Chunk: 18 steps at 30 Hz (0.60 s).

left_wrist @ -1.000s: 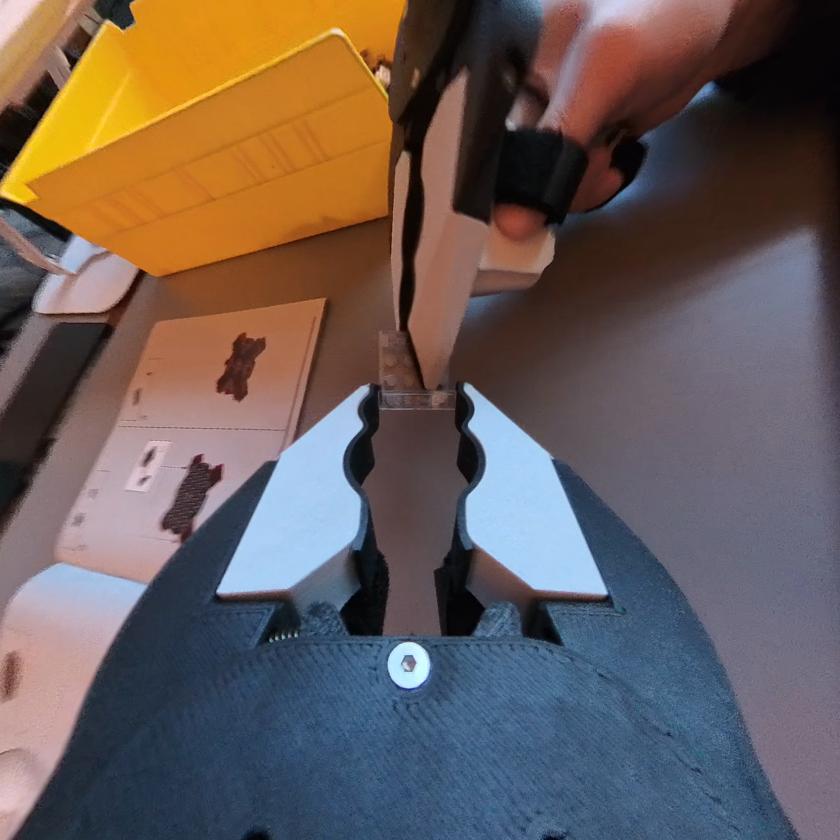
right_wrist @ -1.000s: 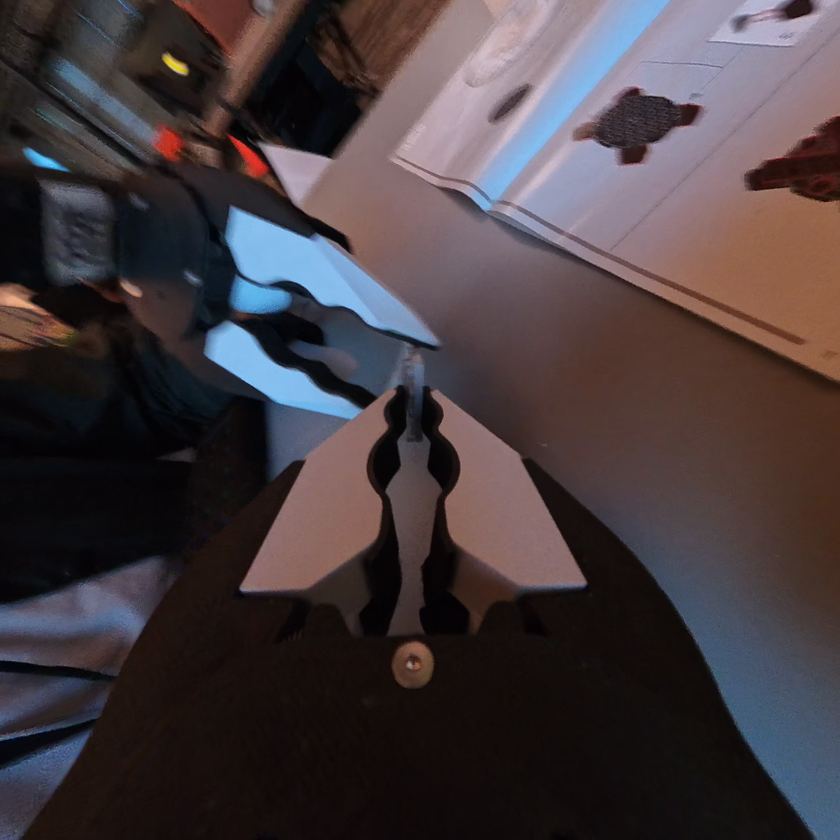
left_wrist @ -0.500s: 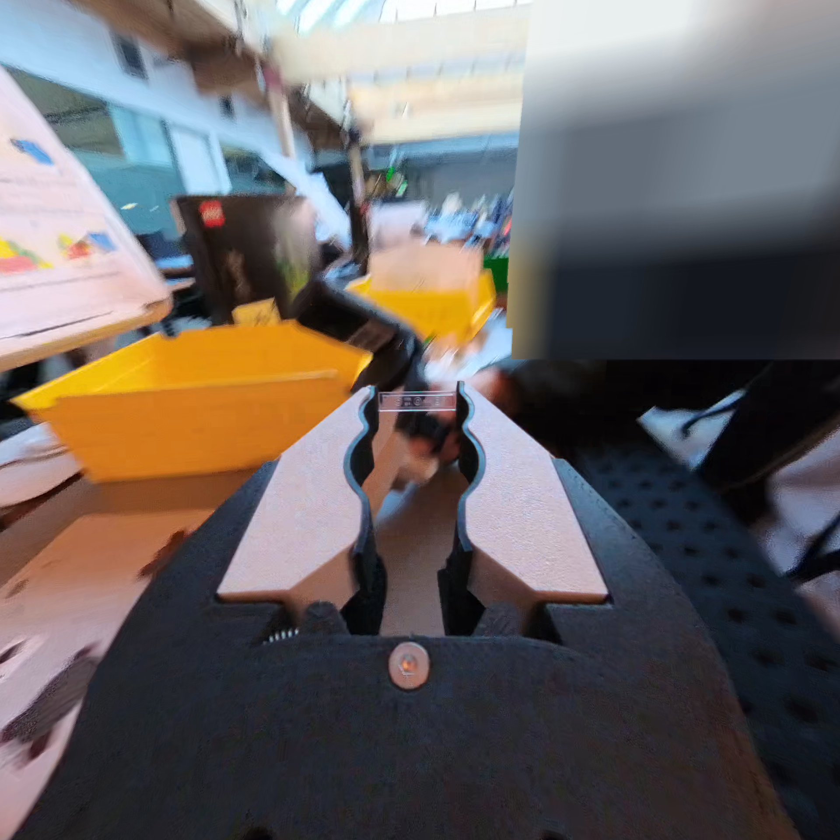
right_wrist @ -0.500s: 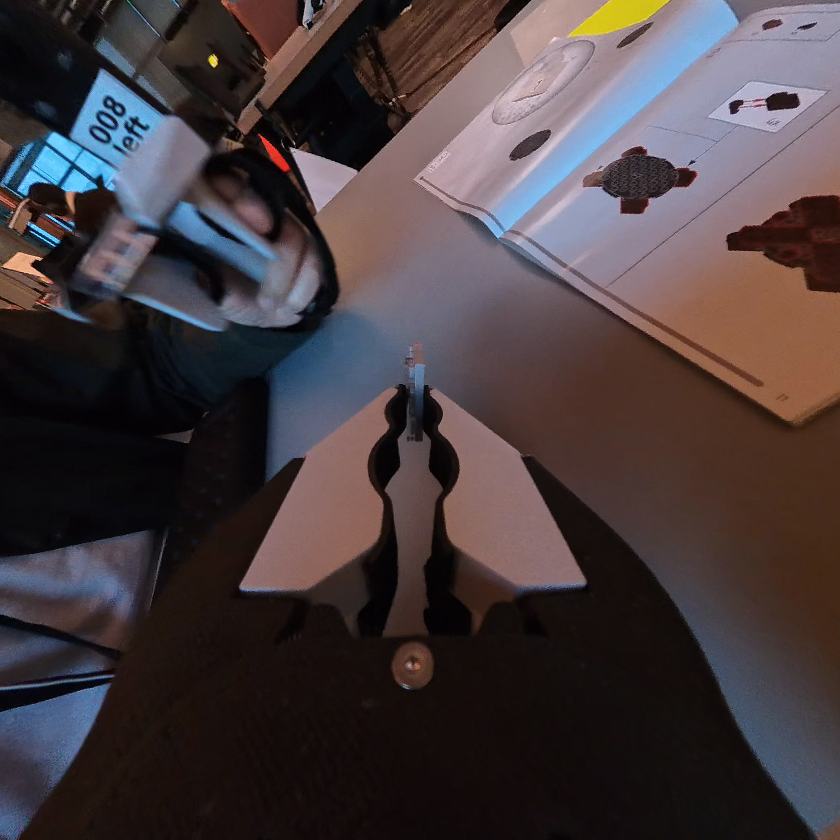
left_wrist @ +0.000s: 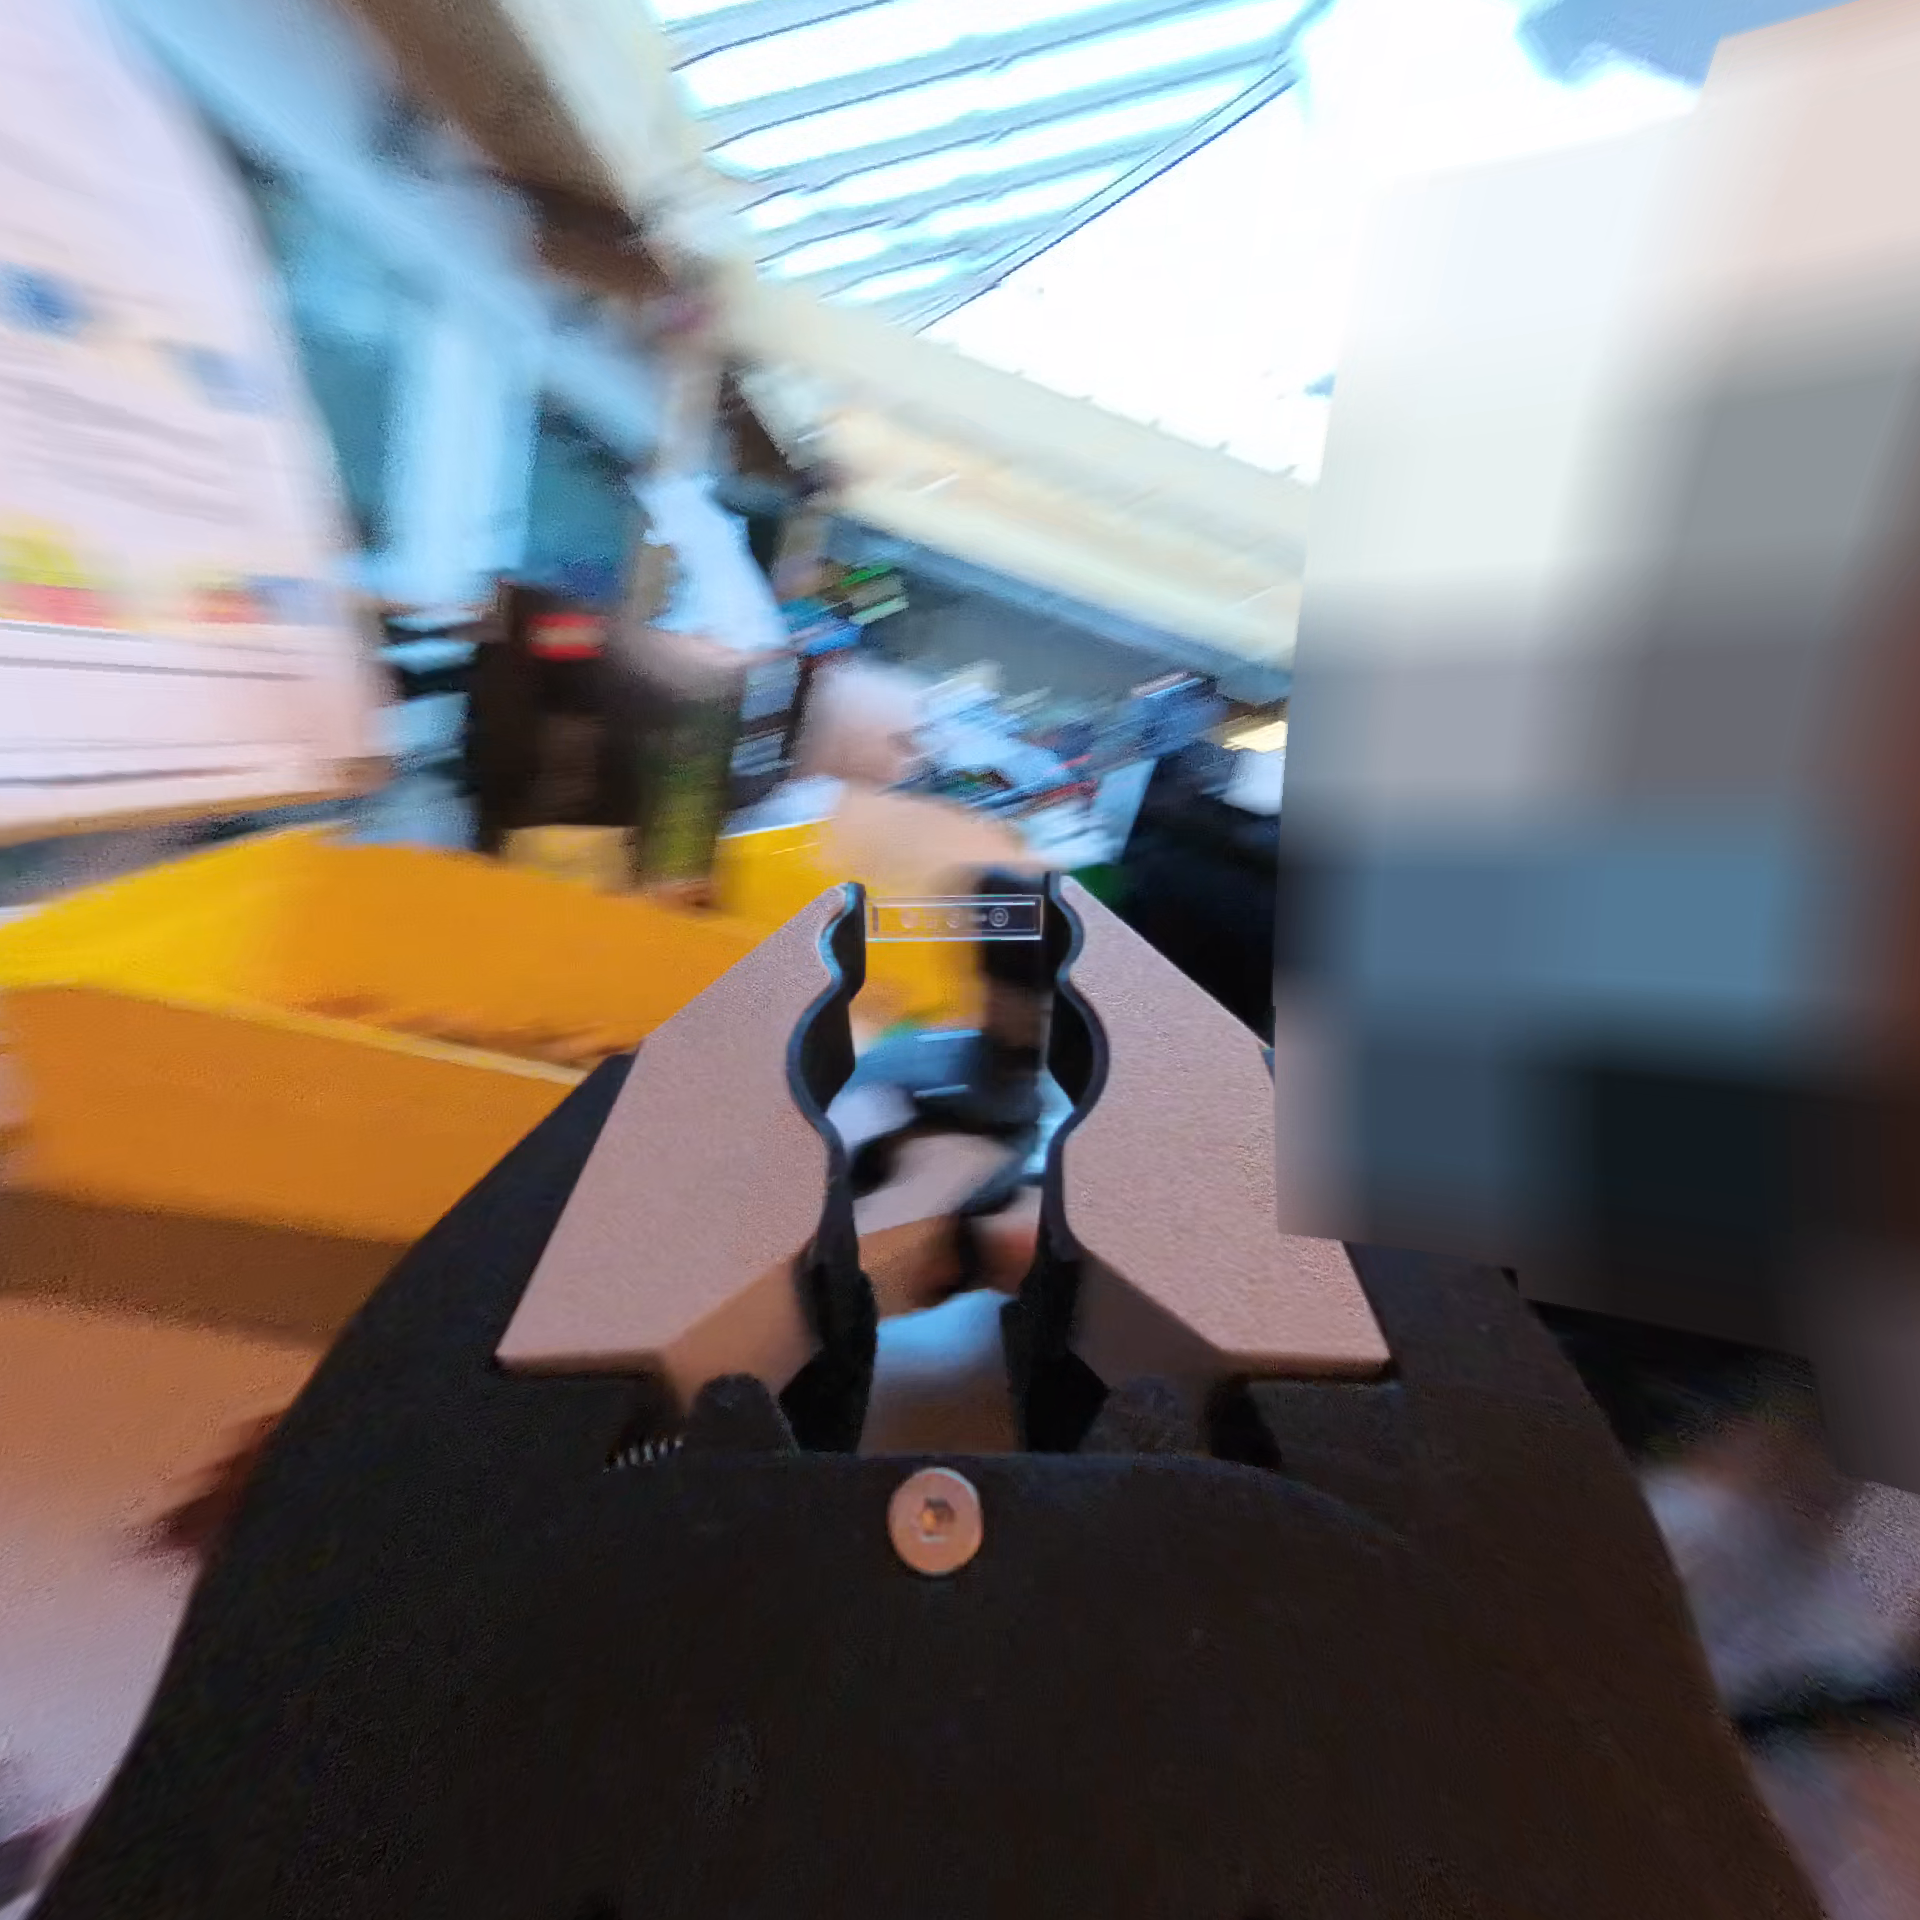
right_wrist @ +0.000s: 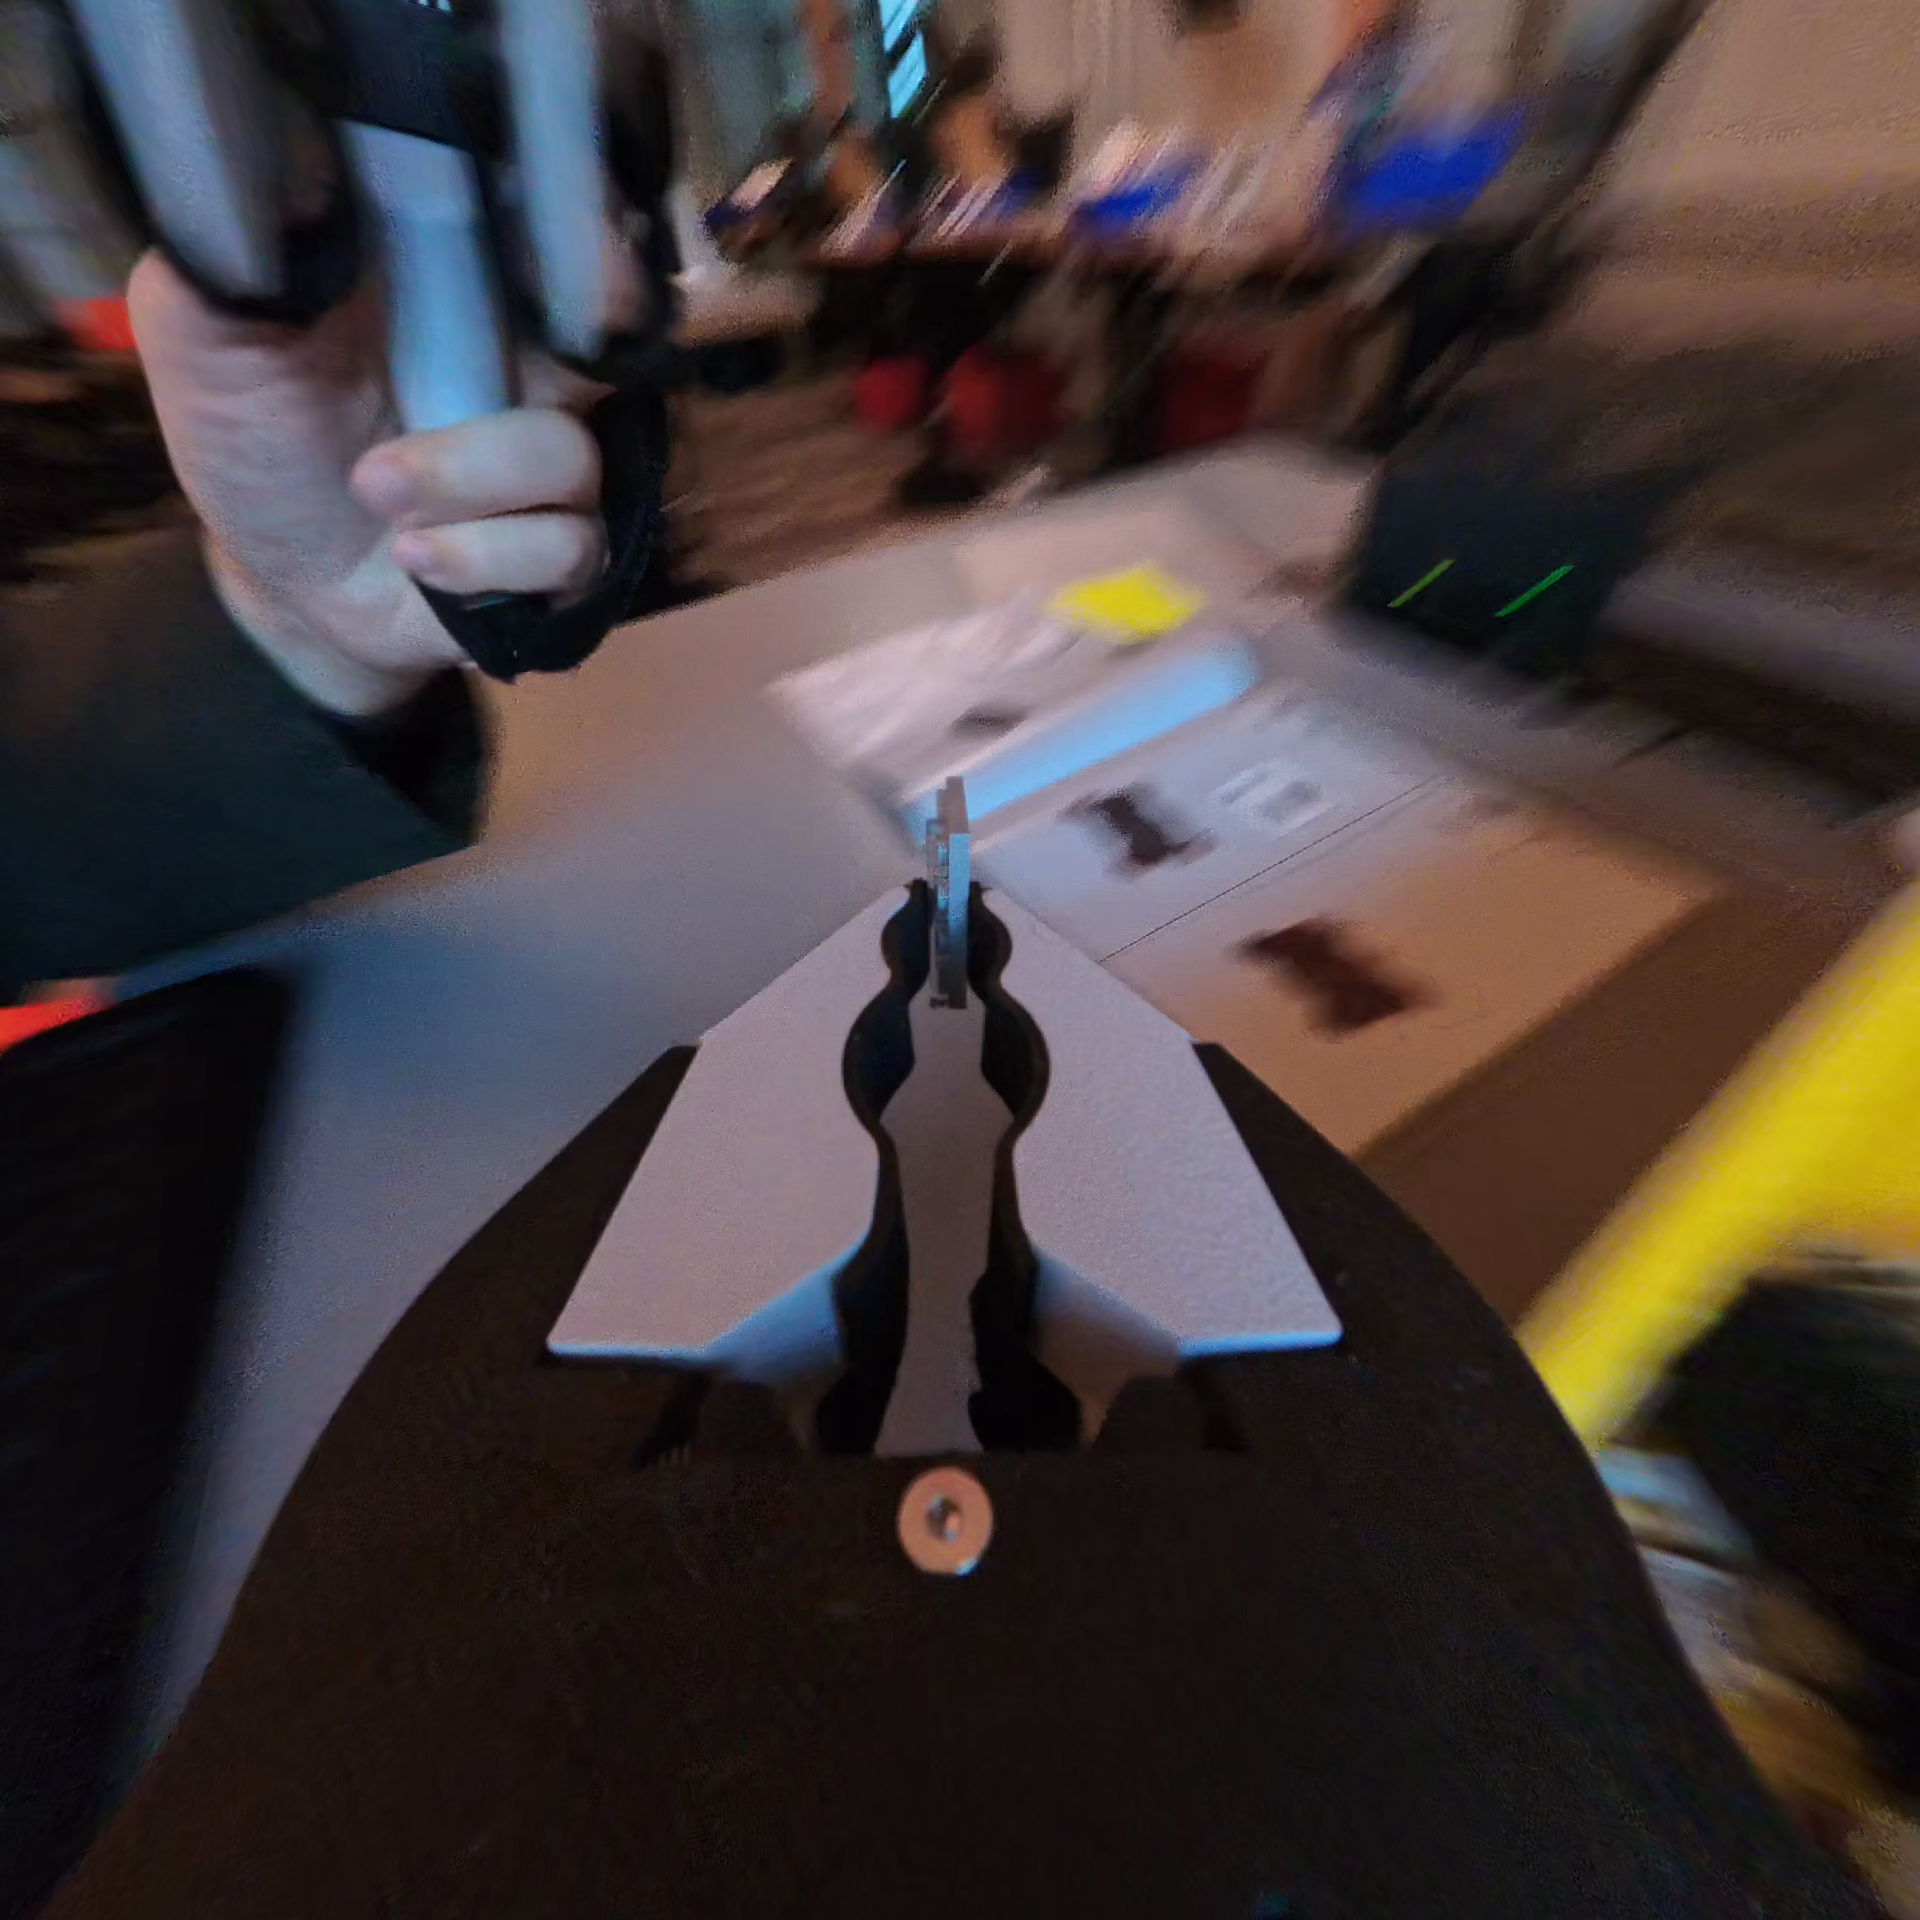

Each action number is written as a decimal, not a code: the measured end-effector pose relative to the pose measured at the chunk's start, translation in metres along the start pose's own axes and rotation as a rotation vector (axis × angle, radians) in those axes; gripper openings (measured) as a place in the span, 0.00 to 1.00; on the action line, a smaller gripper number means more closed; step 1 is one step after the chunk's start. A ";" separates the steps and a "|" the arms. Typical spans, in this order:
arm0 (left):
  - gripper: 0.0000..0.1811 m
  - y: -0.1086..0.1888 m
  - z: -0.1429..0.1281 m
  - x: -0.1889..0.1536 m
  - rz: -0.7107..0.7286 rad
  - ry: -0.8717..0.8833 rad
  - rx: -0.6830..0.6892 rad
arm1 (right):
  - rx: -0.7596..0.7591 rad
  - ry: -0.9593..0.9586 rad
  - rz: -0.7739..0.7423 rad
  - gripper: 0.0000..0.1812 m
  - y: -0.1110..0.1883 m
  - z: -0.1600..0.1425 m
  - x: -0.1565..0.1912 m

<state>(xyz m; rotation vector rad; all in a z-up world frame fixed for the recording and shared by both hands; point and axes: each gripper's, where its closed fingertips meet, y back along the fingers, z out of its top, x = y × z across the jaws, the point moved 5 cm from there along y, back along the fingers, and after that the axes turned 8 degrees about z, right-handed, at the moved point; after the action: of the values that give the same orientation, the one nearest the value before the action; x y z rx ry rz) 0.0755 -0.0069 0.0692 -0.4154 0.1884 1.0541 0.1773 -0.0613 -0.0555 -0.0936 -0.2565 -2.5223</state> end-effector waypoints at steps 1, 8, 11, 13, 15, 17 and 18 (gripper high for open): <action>0.18 -0.015 0.012 0.022 0.156 -0.077 0.064 | -0.080 0.122 -0.152 0.03 0.016 0.016 -0.007; 0.18 -0.165 -0.016 0.116 0.483 -0.328 0.687 | -0.407 0.318 -0.823 0.03 0.140 0.065 -0.045; 0.21 -0.200 -0.059 0.135 0.484 -0.282 0.829 | -0.449 0.239 -0.905 0.03 0.169 0.059 -0.061; 0.35 -0.206 -0.081 0.151 0.511 -0.259 0.901 | -0.491 0.189 -0.923 0.03 0.183 0.056 -0.068; 0.39 -0.203 -0.091 0.158 0.496 -0.229 0.922 | -0.530 0.137 -0.911 0.03 0.192 0.054 -0.073; 0.41 -0.195 -0.085 0.156 0.480 -0.203 0.866 | -0.595 0.120 -0.790 0.03 0.188 0.059 -0.069; 0.40 -0.190 -0.078 0.149 0.453 -0.178 0.815 | -0.631 0.124 -0.675 0.02 0.181 0.063 -0.062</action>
<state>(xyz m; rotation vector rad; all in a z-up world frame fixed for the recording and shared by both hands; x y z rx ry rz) 0.3170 -0.0012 -0.0073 0.4793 0.5425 1.3433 0.3323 -0.1591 0.0278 -0.1101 0.6761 -3.1644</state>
